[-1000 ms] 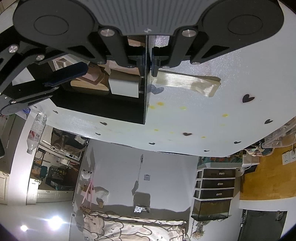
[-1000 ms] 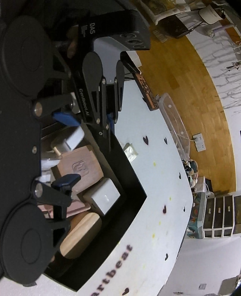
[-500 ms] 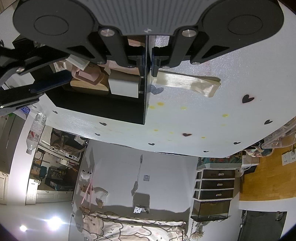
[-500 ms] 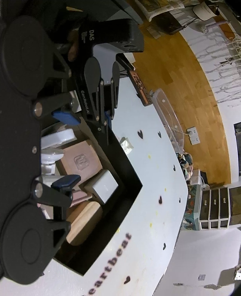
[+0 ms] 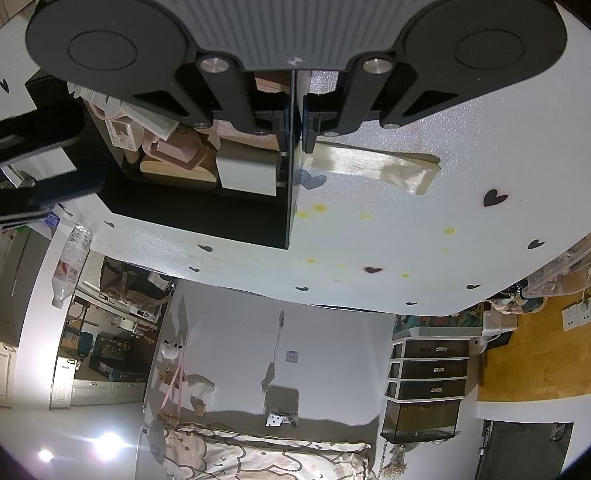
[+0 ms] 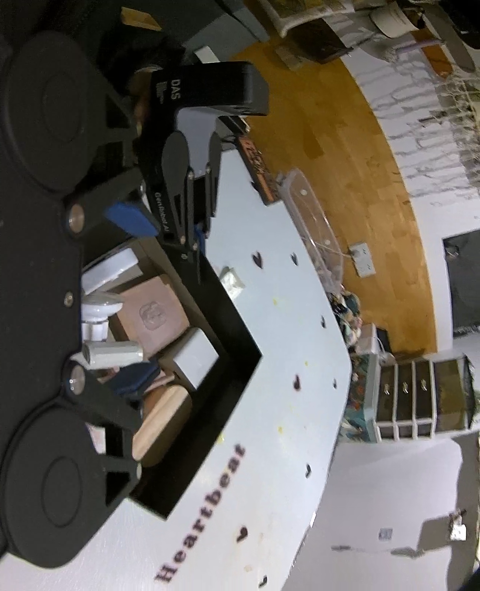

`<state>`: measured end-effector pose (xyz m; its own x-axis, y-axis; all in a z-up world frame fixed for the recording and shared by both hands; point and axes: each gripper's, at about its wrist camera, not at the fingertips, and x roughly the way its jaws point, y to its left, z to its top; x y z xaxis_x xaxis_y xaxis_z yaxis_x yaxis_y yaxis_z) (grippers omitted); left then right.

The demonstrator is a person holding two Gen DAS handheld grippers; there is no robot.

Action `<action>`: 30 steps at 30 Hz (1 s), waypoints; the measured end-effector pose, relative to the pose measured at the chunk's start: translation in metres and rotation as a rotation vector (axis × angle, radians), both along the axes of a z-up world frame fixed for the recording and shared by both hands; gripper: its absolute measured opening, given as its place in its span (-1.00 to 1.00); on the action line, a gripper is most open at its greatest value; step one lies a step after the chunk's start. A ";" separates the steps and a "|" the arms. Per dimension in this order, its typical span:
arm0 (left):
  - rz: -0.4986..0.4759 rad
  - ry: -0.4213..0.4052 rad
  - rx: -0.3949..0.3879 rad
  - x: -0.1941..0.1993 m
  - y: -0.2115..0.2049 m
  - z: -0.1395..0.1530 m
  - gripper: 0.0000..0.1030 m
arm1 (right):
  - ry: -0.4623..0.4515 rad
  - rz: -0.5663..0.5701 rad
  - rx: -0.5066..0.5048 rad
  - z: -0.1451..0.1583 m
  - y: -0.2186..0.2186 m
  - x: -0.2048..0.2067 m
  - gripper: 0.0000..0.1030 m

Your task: Organize rigid objects

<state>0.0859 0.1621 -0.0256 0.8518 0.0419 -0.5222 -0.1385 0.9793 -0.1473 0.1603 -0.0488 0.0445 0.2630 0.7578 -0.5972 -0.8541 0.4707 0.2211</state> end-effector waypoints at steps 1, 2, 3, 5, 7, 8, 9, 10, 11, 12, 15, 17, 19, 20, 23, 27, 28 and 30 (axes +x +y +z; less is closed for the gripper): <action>0.000 0.000 -0.001 0.001 0.000 -0.001 -0.87 | -0.007 -0.013 0.003 0.002 -0.002 -0.001 0.68; 0.000 0.002 -0.001 0.001 0.000 -0.002 -0.87 | -0.020 -0.030 0.006 0.003 -0.005 -0.003 0.78; 0.000 0.002 -0.001 0.001 0.000 -0.002 -0.87 | -0.033 -0.050 0.010 0.005 -0.008 -0.004 0.84; -0.001 0.003 -0.003 0.001 0.000 -0.003 -0.87 | -0.048 -0.093 0.014 0.008 -0.014 -0.007 0.91; -0.002 0.004 -0.002 0.002 0.000 -0.002 -0.87 | -0.062 -0.149 0.018 0.010 -0.020 -0.010 0.96; -0.002 0.005 -0.003 0.002 0.000 -0.003 -0.87 | -0.066 -0.177 0.019 0.011 -0.023 -0.011 0.97; -0.004 0.006 -0.004 0.002 0.000 -0.003 -0.87 | -0.067 -0.202 0.022 0.012 -0.026 -0.012 0.97; -0.005 0.007 -0.006 0.002 0.000 -0.003 -0.87 | -0.069 -0.225 0.026 0.013 -0.030 -0.013 0.98; -0.006 0.009 -0.007 0.003 0.000 -0.003 -0.87 | -0.074 -0.245 0.031 0.013 -0.033 -0.015 1.00; -0.007 0.009 -0.007 0.003 0.001 -0.003 -0.86 | -0.082 -0.266 0.036 0.014 -0.037 -0.017 1.00; -0.011 0.012 -0.009 0.004 0.001 -0.002 -0.86 | -0.113 -0.334 0.048 0.015 -0.047 -0.025 1.00; -0.013 0.015 -0.011 0.003 0.001 -0.001 -0.85 | -0.111 -0.364 0.070 0.015 -0.055 -0.029 1.00; -0.014 0.018 -0.014 0.004 0.002 0.000 -0.85 | -0.107 -0.400 0.091 0.013 -0.060 -0.034 1.00; -0.013 0.016 -0.015 0.003 0.003 0.002 -0.84 | -0.108 -0.419 0.091 0.012 -0.062 -0.037 1.00; -0.004 0.004 -0.007 -0.001 0.002 0.010 -0.44 | -0.147 -0.481 0.086 0.008 -0.066 -0.046 1.00; -0.010 -0.042 -0.012 -0.015 0.000 0.028 0.22 | -0.176 -0.540 0.102 0.004 -0.071 -0.057 1.00; -0.012 -0.055 -0.005 -0.019 -0.002 0.033 0.27 | -0.179 -0.549 0.105 0.003 -0.072 -0.060 1.00; -0.015 -0.077 0.002 -0.028 -0.005 0.043 0.57 | -0.181 -0.565 0.115 0.001 -0.075 -0.065 1.00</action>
